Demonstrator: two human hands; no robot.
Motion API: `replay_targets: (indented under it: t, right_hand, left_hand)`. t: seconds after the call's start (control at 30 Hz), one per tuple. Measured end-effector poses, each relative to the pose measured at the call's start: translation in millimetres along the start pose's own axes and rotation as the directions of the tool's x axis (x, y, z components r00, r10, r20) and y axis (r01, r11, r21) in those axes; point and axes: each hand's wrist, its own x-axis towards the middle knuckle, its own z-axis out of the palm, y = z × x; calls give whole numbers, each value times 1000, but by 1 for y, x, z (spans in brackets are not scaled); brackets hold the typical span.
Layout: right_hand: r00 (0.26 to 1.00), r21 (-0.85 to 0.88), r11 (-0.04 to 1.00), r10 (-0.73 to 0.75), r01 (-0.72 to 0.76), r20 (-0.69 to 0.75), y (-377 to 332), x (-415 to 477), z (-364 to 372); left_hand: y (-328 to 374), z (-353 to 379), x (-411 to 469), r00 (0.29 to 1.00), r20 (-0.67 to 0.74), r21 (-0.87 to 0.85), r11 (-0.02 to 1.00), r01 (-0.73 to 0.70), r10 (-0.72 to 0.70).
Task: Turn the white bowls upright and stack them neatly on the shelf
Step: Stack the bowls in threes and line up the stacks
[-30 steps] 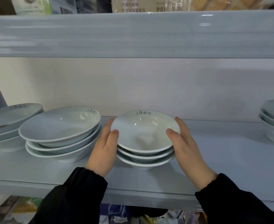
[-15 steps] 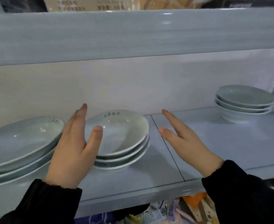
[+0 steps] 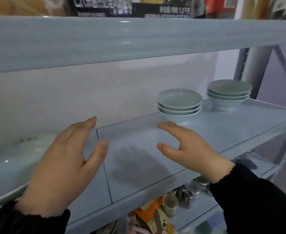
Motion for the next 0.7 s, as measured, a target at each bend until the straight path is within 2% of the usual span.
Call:
replay_targets:
  t: [0.17,0.33,0.5,0.7]
  right_hand:
    - [1000,-71,997,17,-15,23,69,-8,-38]
    - [999,-67,998,23,-21,30,133,-14,-64]
    - [999,-40,999,1,1,35,176,-10,-76]
    - [1000,-67,997,-28,29,12,195,0,-78]
  left_hand:
    - [44,63,23,990,134,-85,995,48,-37]
    - [83,112,35,979,179,-80,991,110,-94]
    - [105,137,45,964,217,-72,982,175,-156]
    - [116,144,55,954,249,-90,977,193,-166]
